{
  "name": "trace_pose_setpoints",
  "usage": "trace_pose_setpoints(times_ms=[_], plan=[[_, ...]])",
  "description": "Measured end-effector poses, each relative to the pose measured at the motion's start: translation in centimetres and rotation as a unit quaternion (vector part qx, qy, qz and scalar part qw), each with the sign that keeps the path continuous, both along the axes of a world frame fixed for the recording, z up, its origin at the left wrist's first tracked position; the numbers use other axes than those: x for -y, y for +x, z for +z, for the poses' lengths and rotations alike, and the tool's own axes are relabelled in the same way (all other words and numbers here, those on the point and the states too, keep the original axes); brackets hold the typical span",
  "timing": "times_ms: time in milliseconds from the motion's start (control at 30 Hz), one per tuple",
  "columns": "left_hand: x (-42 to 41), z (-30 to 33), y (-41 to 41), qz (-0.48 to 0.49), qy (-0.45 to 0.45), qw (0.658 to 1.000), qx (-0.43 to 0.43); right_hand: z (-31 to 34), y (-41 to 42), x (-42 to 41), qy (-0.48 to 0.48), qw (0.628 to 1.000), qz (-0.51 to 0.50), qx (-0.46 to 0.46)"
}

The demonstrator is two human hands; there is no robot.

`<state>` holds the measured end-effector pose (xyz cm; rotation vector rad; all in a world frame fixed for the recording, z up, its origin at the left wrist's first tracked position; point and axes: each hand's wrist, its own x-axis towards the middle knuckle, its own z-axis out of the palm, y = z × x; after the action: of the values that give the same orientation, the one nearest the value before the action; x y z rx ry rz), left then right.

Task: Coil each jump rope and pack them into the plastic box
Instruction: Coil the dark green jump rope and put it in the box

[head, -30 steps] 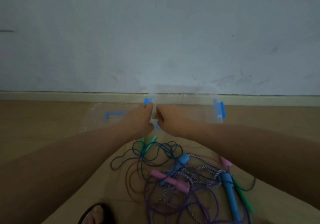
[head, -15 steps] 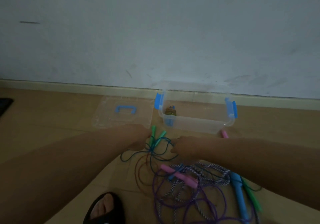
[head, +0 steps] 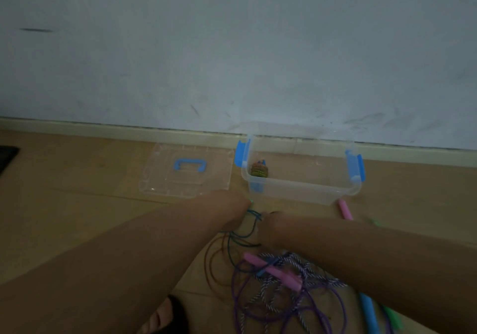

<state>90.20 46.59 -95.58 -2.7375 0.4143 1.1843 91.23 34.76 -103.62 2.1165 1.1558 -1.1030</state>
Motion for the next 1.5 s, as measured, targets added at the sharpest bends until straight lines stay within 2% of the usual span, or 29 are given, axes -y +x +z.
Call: trace_pose_setpoints(times_ms=[167, 233, 367, 567, 667, 800, 900, 967, 1000, 1067, 1167, 1267, 1333, 1400, 1500], plan=[[-0.6, 2.1, -0.9, 0.029, 0.012, 0.999, 0.005, 0.6, -0.6, 1.0, 0.024, 0.999, 0.006, 0.041], [-1.1, 2.6, -1.4, 0.034, 0.007, 0.999, 0.005, 0.8, -1.2, 1.1, 0.053, 0.996, 0.037, 0.053], [-1.8, 2.2, -1.7, 0.041, 0.016, 0.999, 0.004, 0.6, -2.0, 0.8, 0.047, 0.995, 0.078, 0.051], [-1.7, 0.7, -0.8, 0.025, 0.019, 1.000, -0.003, -2.1, -0.6, 0.7, 0.038, 0.998, 0.047, 0.028], [-1.8, -0.3, -0.1, 0.021, 0.026, 0.999, -0.015, -3.3, -0.1, 1.4, 0.071, 0.997, 0.017, 0.038], [-1.4, -1.6, 0.8, 0.026, 0.012, 1.000, -0.010, -3.5, 0.4, 2.2, 0.056, 0.996, 0.054, 0.047], [-1.0, -1.6, 1.0, 0.038, -0.008, 0.999, -0.002, -2.0, 0.7, 2.0, 0.078, 0.997, 0.005, 0.028], [-1.2, -1.0, 0.5, 0.062, -0.034, 0.997, 0.005, 0.3, 0.9, 1.7, 0.148, 0.987, -0.064, 0.010], [-1.3, -0.6, 0.1, 0.074, -0.056, 0.996, 0.011, 1.9, 0.8, 1.7, 0.199, 0.973, -0.116, -0.003], [-1.7, 0.3, -0.9, 0.098, -0.126, 0.987, 0.027, 5.0, 0.5, 2.1, 0.312, 0.919, -0.238, -0.026], [-2.1, 2.2, -2.9, 0.151, -0.278, 0.948, 0.037, 9.6, -0.3, 2.8, 0.446, 0.809, -0.381, -0.044], [-1.4, 4.6, -4.8, 0.231, -0.389, 0.892, 0.016, 14.1, -1.3, 4.1, 0.518, 0.682, -0.507, -0.094], [-0.3, 6.0, -5.6, 0.245, -0.445, 0.861, 0.014, 16.6, -1.9, 5.3, 0.541, 0.611, -0.563, -0.130], [1.3, 7.1, -5.9, 0.238, -0.472, 0.848, 0.040, 18.7, -2.7, 6.4, 0.559, 0.563, -0.588, -0.158], [3.8, 8.9, -6.1, 0.235, -0.516, 0.819, 0.085, 20.8, -4.1, 7.5, 0.583, 0.525, -0.594, -0.178]])
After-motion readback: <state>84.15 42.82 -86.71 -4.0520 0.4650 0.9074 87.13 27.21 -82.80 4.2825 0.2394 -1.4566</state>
